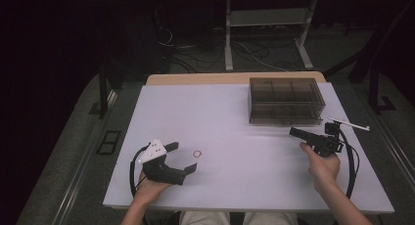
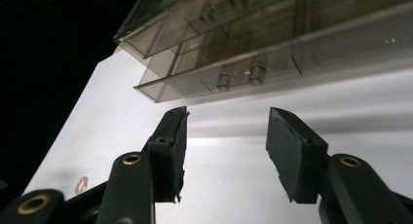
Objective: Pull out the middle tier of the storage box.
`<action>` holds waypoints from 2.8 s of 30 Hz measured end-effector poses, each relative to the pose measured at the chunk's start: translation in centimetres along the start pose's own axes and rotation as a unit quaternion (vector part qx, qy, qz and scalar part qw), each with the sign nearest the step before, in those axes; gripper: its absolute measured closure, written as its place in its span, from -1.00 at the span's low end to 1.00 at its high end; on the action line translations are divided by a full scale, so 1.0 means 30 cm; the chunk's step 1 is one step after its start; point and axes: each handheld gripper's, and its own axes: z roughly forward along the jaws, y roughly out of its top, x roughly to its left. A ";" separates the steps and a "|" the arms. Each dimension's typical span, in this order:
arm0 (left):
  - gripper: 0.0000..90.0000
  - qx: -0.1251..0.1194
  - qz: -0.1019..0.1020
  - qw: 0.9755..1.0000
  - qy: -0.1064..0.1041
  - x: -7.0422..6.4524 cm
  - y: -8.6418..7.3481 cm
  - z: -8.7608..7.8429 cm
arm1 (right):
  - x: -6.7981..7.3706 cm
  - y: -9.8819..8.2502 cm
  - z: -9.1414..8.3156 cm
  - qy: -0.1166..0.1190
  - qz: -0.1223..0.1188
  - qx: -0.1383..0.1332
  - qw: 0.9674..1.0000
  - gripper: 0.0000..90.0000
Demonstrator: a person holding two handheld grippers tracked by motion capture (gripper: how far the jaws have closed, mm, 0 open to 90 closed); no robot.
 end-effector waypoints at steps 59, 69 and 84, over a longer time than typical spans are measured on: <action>-1.00 0.001 0.001 1.000 0.003 0.007 -0.002 0.000 | 0.138 0.328 0.057 0.071 -0.297 0.186 0.934 0.01; -1.00 -0.001 0.000 1.000 0.004 0.010 -0.001 -0.002 | 0.083 0.312 0.094 0.076 -0.320 0.185 0.926 0.04; -1.00 -0.001 -0.001 1.000 0.005 0.010 -0.002 -0.001 | 0.053 0.283 0.138 0.063 -0.353 0.184 0.915 0.05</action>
